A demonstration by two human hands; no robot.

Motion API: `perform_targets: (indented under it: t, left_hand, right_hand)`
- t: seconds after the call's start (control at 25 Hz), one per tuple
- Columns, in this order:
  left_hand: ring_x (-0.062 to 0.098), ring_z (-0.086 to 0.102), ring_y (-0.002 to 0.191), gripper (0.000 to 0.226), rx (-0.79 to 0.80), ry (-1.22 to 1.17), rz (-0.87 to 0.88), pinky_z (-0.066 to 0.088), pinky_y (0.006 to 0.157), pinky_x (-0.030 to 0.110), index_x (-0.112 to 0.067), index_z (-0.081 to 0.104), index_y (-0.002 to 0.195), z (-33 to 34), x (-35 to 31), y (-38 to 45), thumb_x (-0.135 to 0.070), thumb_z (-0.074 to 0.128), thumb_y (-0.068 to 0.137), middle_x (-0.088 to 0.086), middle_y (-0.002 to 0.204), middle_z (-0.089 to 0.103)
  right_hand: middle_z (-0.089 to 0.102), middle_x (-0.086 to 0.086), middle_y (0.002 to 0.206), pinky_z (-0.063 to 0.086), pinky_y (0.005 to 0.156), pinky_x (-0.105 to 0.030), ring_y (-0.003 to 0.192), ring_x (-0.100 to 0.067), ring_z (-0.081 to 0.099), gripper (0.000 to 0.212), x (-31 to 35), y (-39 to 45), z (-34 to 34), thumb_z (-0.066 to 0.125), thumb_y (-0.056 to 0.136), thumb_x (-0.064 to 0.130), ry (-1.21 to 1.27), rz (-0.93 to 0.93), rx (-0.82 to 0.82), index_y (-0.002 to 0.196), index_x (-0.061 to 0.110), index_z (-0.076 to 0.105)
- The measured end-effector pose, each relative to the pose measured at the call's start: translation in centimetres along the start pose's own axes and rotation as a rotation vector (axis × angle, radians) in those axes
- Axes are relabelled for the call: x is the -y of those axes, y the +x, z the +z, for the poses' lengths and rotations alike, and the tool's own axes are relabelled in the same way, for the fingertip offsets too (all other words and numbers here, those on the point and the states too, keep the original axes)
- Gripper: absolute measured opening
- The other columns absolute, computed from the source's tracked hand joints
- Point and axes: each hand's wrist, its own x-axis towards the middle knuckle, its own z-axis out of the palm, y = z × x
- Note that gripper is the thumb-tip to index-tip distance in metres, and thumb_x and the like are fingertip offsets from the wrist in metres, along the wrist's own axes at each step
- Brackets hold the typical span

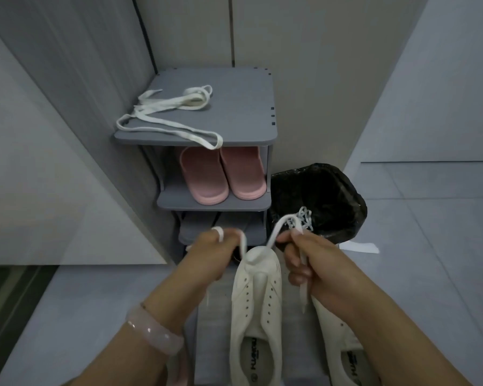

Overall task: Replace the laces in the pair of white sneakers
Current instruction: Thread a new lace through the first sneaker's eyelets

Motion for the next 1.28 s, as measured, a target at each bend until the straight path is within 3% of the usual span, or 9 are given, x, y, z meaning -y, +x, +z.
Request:
perform_targets:
  t: [0.04,0.08,0.12,0.28,0.44,0.68,0.92,1.12,1.28]
  left_hand:
    - [0.017,0.030,0.054,0.024,0.039,0.033,0.024,0.032,0.052,0.017,-0.006,0.057,0.085,0.5,0.3,-0.3,-0.025,0.046,0.095,0.010,0.056,0.044]
    - [0.018,0.030,0.058,0.022,0.049,0.038,0.035,0.032,0.056,0.018,-0.007,0.057,0.083,0.7,0.4,-0.4,-0.022,0.047,0.095,0.000,0.106,0.040]
    - [0.017,0.031,0.057,0.022,0.056,0.020,0.029,0.032,0.054,0.019,-0.007,0.058,0.080,0.6,0.3,-0.3,-0.020,0.047,0.094,-0.007,0.076,0.036]
    - [0.008,0.040,0.052,0.021,0.249,-0.021,0.001,0.033,0.048,0.017,-0.016,0.066,0.084,1.6,-0.1,-1.5,-0.025,0.050,0.093,0.000,0.079,0.059]
    - [-0.004,0.049,0.055,0.021,0.559,0.152,0.172,0.038,0.057,0.008,-0.018,0.064,0.081,3.9,0.5,-3.3,-0.029,0.050,0.094,-0.011,0.067,0.056]
    - [0.012,0.053,0.072,0.021,0.362,0.149,0.254,0.042,0.066,0.021,0.002,0.066,0.085,4.2,1.7,-2.3,-0.019,0.061,0.088,0.012,0.080,0.062]
    - [0.018,0.064,0.076,0.013,0.218,0.112,0.266,0.052,0.073,0.029,-0.007,0.071,0.083,2.5,1.2,-1.0,-0.013,0.060,0.086,0.016,0.086,0.070]
    - [0.012,0.060,0.078,0.019,0.160,0.289,0.228,0.044,0.066,0.016,-0.016,0.069,0.087,2.9,2.4,0.2,-0.020,0.052,0.092,0.001,0.085,0.066]
    - [0.023,0.051,0.115,0.035,0.071,0.493,0.043,0.038,0.091,0.028,-0.016,0.051,0.128,3.1,7.4,2.5,-0.022,0.031,0.099,0.008,0.127,0.056]
  right_hand:
    - [0.042,0.001,0.047,0.029,0.037,-0.018,0.037,-0.007,0.026,0.028,0.0,0.1,-0.1,0.033,0.101,0.016,0.084,-0.007,-0.023,0.090,0.005,0.057]
    - [0.042,0.002,0.046,0.029,0.036,-0.017,0.036,-0.006,0.026,0.028,0.0,0.2,-0.1,0.033,0.101,0.016,0.138,-0.021,-0.047,0.091,0.005,0.057]
    - [0.044,0.002,0.046,0.030,0.036,-0.017,0.035,-0.005,0.028,0.028,0.0,0.2,-0.1,0.032,0.101,0.016,0.183,-0.047,-0.069,0.092,0.005,0.057]
    - [0.063,-0.003,0.070,0.054,0.065,-0.022,0.064,-0.009,0.059,0.037,-0.2,0.4,0.5,0.029,0.101,0.027,0.280,-0.132,-0.064,0.100,0.008,0.060]
    - [0.066,-0.007,0.102,0.048,0.087,-0.025,0.098,-0.011,0.063,0.041,-0.9,0.8,0.9,0.023,0.102,0.030,0.256,-0.126,-0.093,0.100,0.014,0.060]
    - [0.068,-0.007,0.104,0.050,0.078,-0.025,0.097,-0.014,0.064,0.038,-1.9,0.7,1.0,0.028,0.101,0.033,0.136,-0.060,-0.077,0.102,0.018,0.063]
    - [0.071,-0.004,0.098,0.053,0.080,-0.024,0.092,-0.011,0.065,0.022,-3.4,-0.6,1.2,0.052,0.094,0.021,-0.093,-0.044,0.063,0.105,0.011,0.068]
    - [0.067,-0.005,0.074,0.050,0.063,-0.023,0.067,-0.011,0.062,0.019,-4.8,0.9,-0.4,0.050,0.095,0.014,-0.223,-0.132,-0.292,0.085,0.006,0.065]
    - [0.058,-0.008,0.083,0.045,0.077,-0.036,0.077,-0.019,0.053,0.019,-8.5,1.8,-1.6,0.048,0.094,0.016,-0.446,0.120,-0.316,0.089,0.003,0.061]
